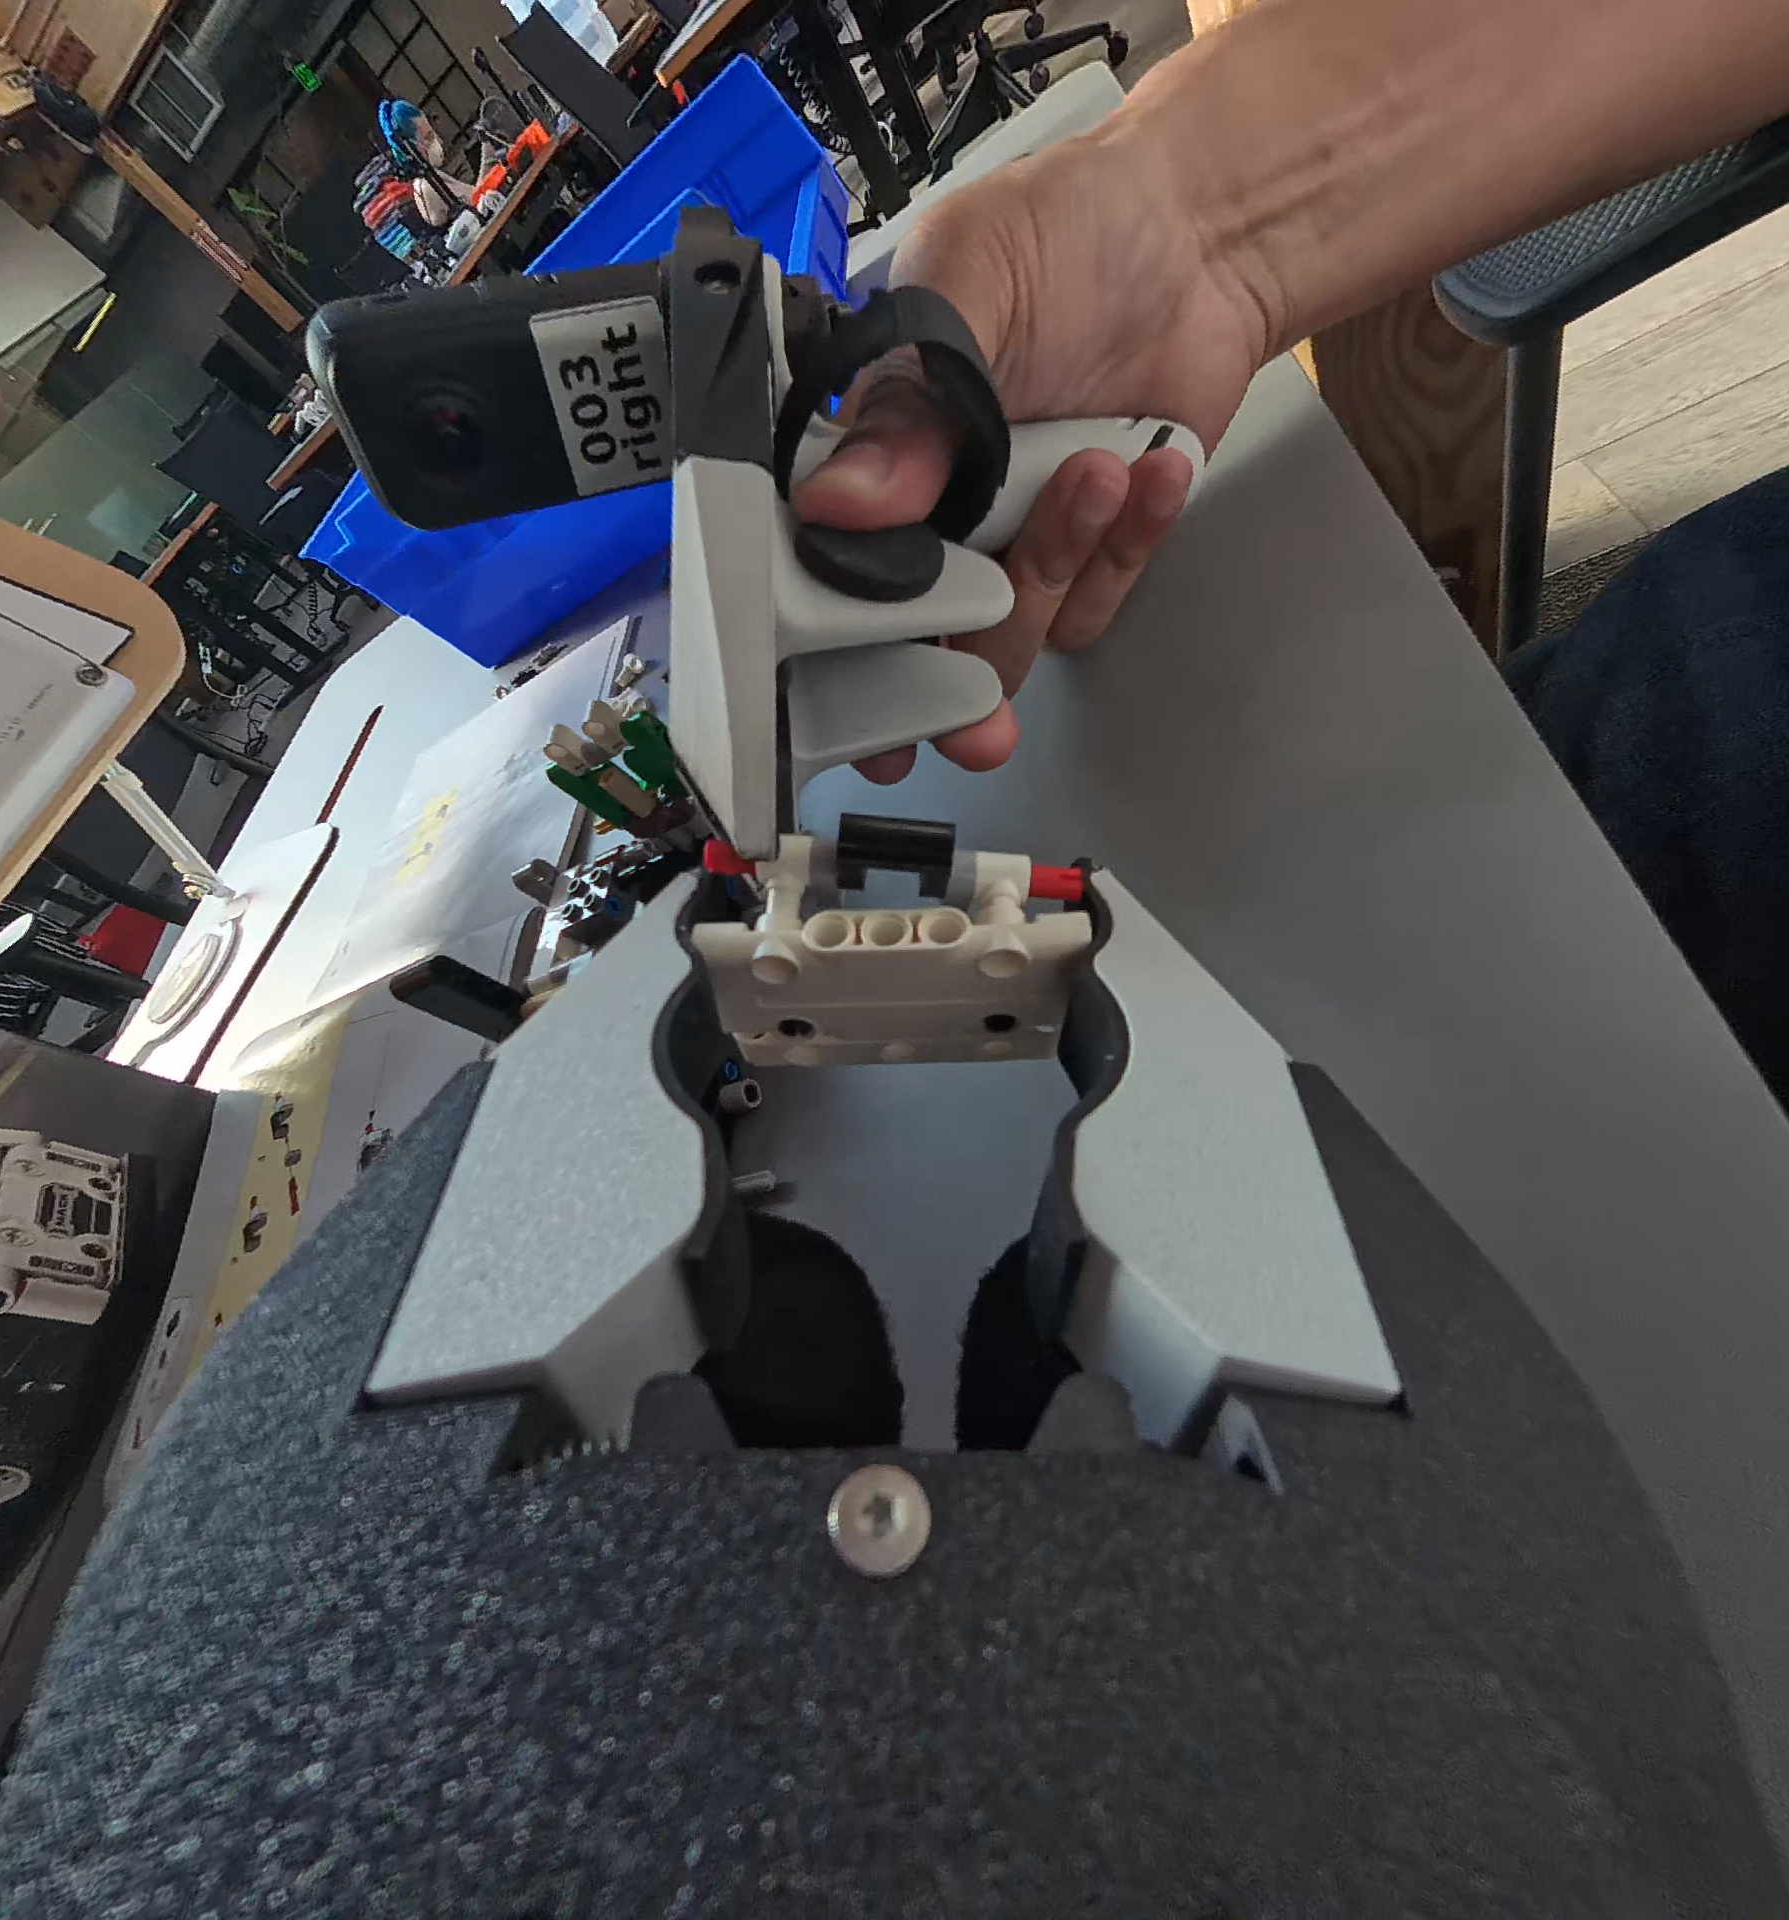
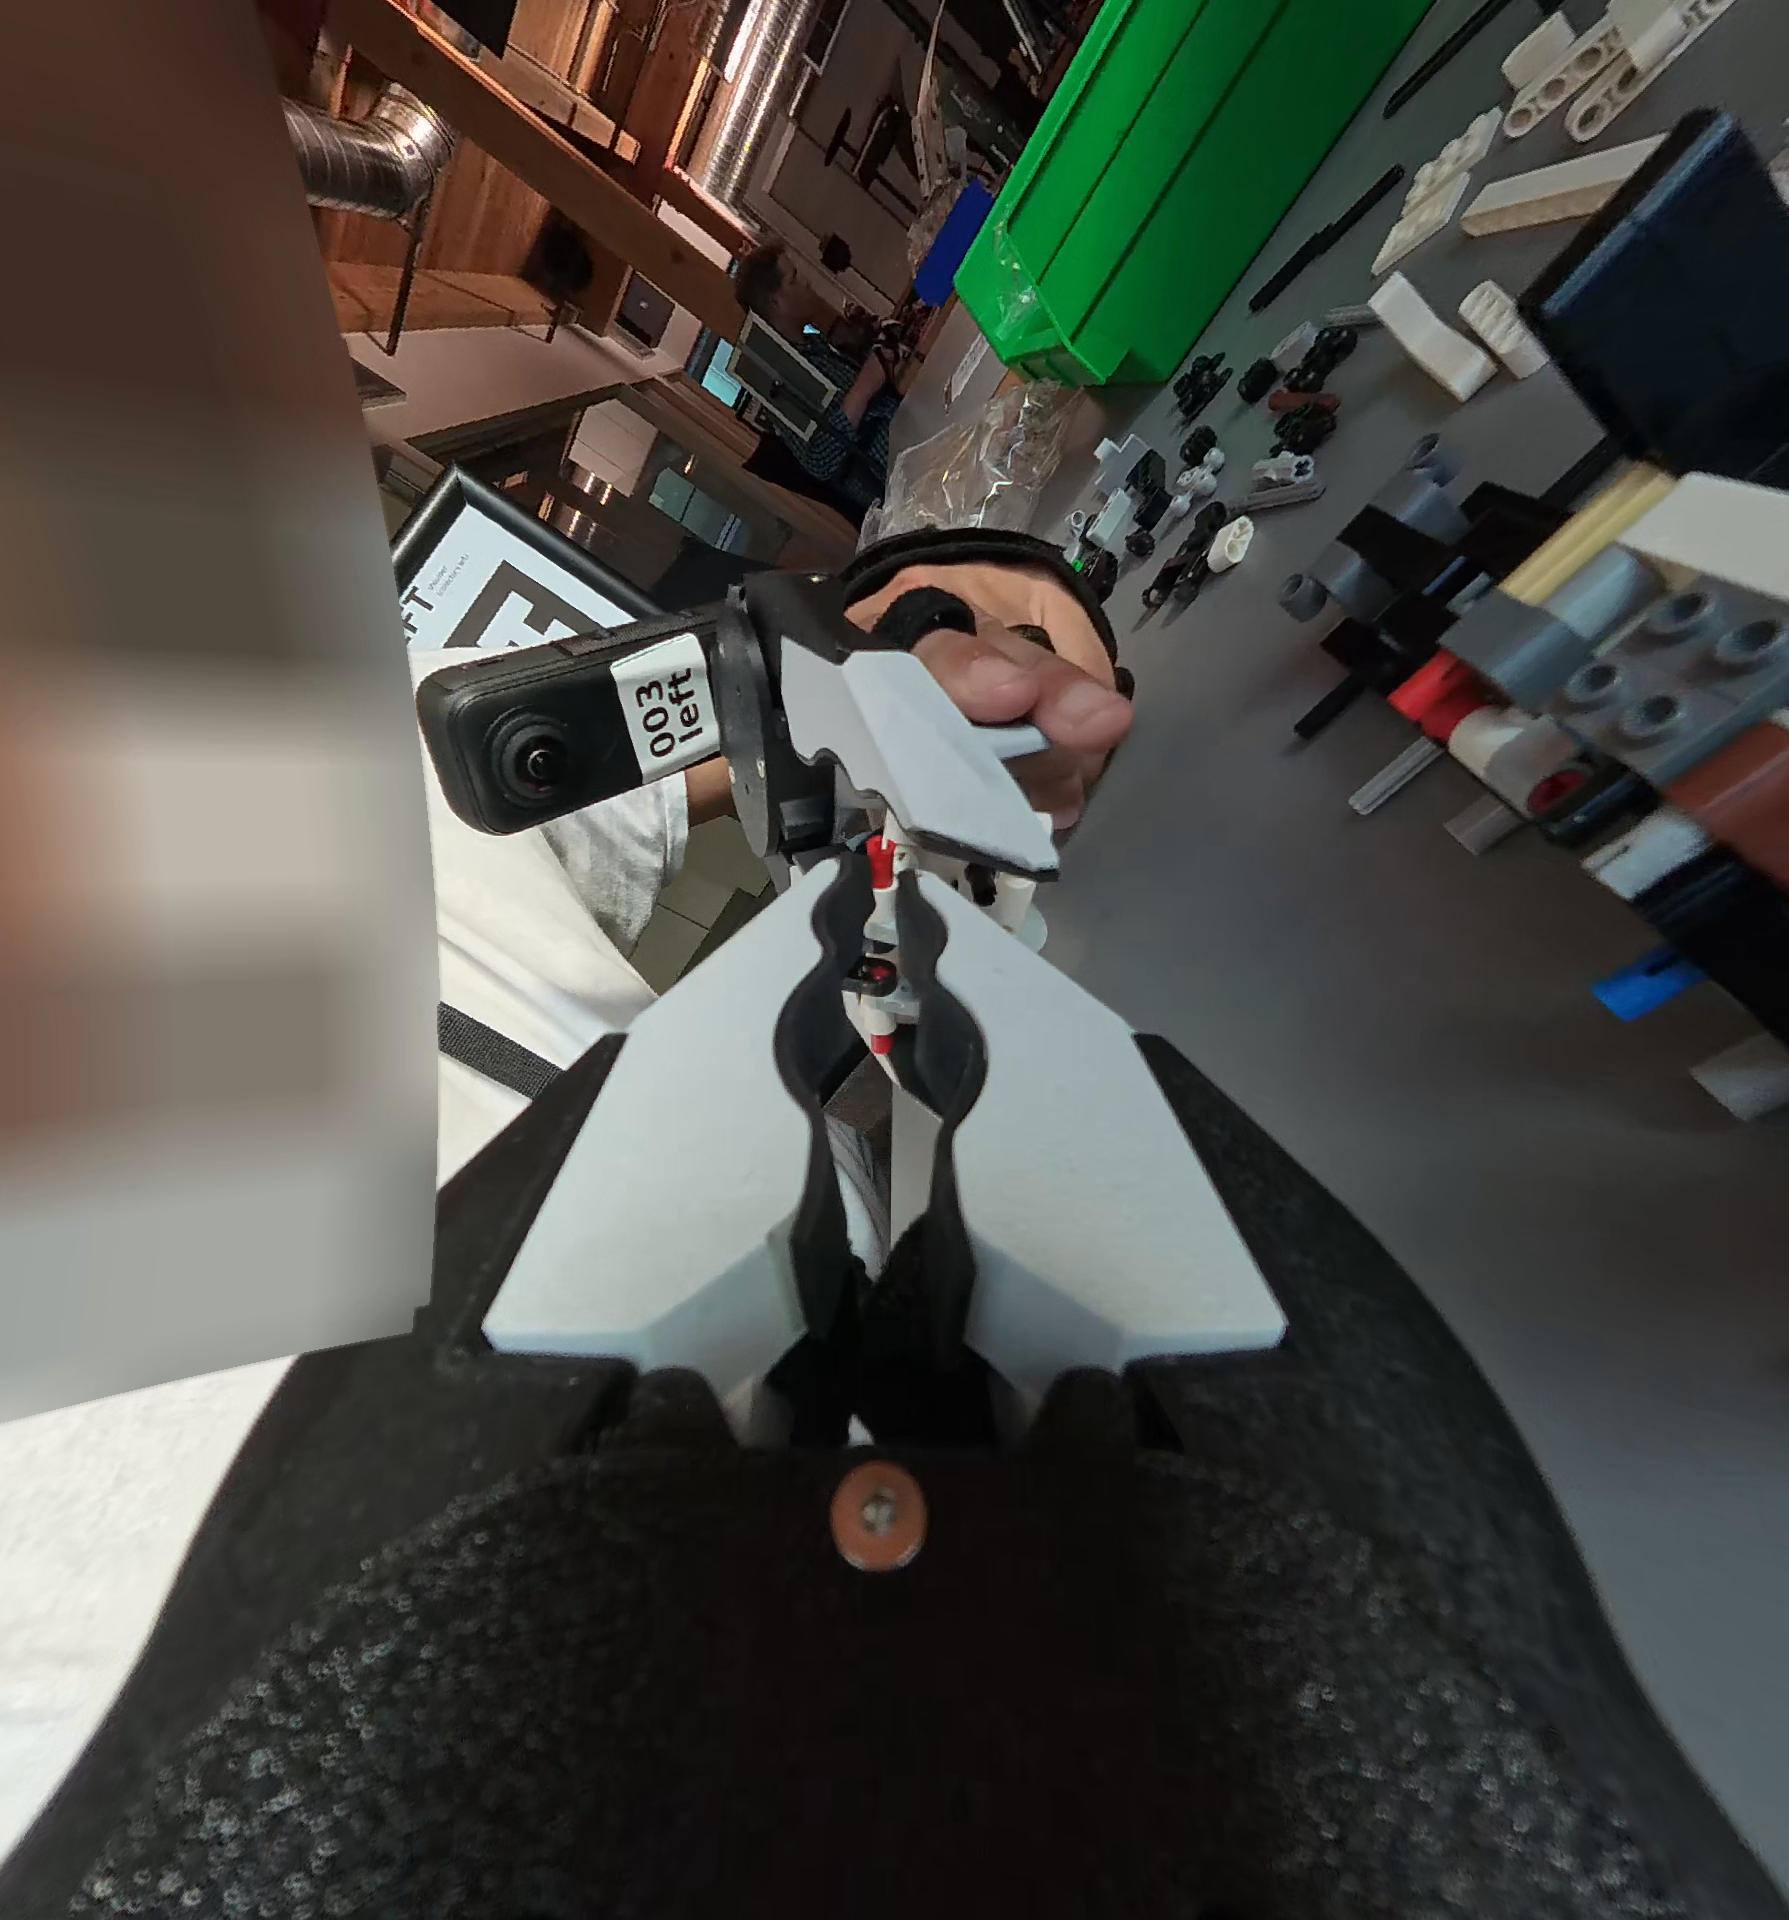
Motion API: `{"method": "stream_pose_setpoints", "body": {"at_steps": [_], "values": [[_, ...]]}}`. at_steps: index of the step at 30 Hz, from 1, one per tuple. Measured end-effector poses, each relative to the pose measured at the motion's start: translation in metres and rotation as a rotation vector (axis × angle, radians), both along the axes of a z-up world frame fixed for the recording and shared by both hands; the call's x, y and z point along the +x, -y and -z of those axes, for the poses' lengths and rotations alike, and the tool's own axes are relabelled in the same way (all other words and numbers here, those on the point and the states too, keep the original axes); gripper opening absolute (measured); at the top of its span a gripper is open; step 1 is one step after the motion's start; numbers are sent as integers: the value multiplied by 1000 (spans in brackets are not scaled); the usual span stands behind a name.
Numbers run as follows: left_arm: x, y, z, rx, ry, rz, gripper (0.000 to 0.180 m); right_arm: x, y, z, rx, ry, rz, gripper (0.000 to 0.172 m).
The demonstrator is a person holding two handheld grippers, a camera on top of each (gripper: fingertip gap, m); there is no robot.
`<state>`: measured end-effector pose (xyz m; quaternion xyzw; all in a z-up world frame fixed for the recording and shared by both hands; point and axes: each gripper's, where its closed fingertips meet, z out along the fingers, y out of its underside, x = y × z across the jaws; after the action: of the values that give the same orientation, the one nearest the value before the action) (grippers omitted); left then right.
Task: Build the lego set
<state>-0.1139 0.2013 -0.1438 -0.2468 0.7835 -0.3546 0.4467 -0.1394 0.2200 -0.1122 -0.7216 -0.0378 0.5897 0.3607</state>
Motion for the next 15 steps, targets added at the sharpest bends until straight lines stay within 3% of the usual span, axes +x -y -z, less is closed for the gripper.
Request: {"method": "stream_pose_setpoints", "body": {"at_steps": [5, 9, 11, 15], "values": [[-4, 5, -6, -35, 16, 42, 63, -3, 3, -4, 46, 8, -20, 5], [5, -9, 4, 41, 1, -51, 63, 7, -7, 3, 22, 53, 72, 5], [8, -16, 7, 67, -3, -90, 64, 9, -10, 4, 30, 72, 109, 14], [9, -18, 5, 40, -12, -101, 63, 9, -12, 7, 56, 136, 144, 5]]}}
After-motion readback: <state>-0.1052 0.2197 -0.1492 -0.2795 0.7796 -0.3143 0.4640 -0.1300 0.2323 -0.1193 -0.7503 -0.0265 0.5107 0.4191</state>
